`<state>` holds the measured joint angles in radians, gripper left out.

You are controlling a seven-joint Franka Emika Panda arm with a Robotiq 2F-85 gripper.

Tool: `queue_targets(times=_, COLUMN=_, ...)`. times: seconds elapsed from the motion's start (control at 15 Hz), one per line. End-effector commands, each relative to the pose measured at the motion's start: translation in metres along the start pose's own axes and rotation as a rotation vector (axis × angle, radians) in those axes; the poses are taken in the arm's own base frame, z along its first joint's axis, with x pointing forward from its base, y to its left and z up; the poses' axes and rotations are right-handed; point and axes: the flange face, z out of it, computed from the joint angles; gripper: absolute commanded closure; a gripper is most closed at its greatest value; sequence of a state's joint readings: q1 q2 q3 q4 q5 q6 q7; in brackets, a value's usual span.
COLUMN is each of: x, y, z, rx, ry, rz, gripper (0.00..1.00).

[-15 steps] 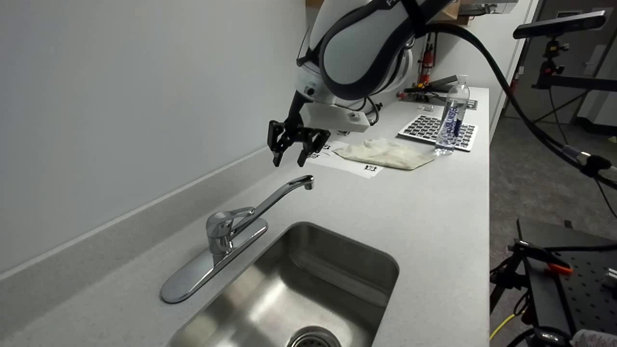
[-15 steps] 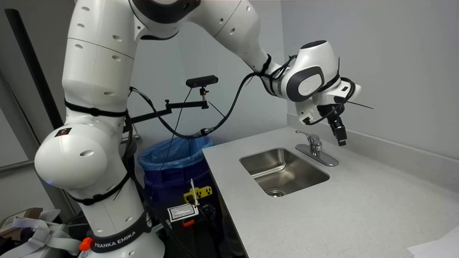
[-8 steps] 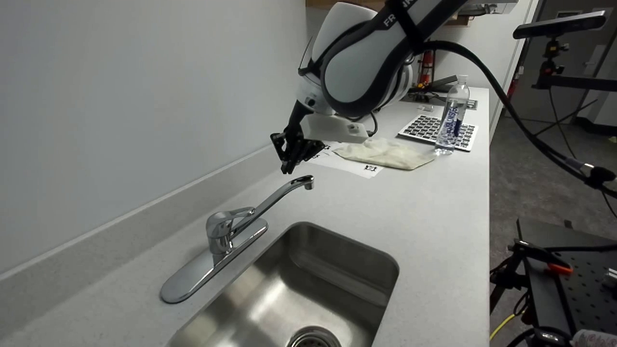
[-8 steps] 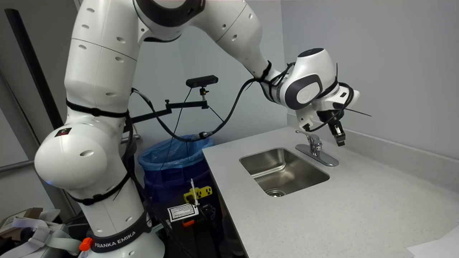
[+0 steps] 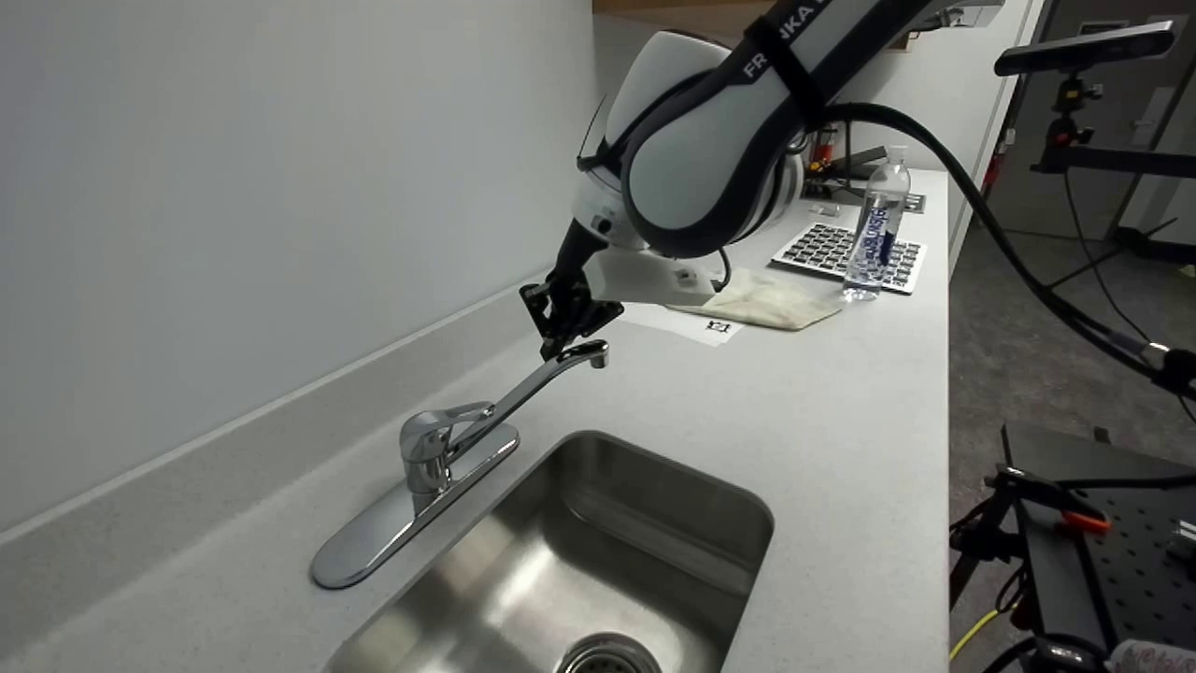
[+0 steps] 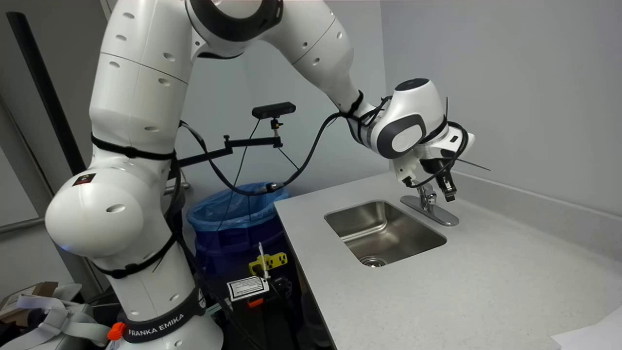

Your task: Push the faucet to the center of the sink

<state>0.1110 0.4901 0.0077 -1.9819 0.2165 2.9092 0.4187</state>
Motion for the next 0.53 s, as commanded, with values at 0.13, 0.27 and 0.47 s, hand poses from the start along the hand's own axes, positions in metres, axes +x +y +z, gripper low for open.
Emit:
queue_targets(times=0.13, x=-0.021, y=0.006, z=-0.012, rx=0.010, ry=-0.068, rz=-0.069, gripper=1.00)
queue_targets(times=0.27, x=-0.025, y=0.007, z=-0.021, rx=0.022, ry=-0.080, rz=-0.103, gripper=1.00)
queue_targets(times=0.47, x=-0.034, y=0.010, z=-0.040, rx=0.050, ry=-0.118, rz=-0.166, gripper=1.00)
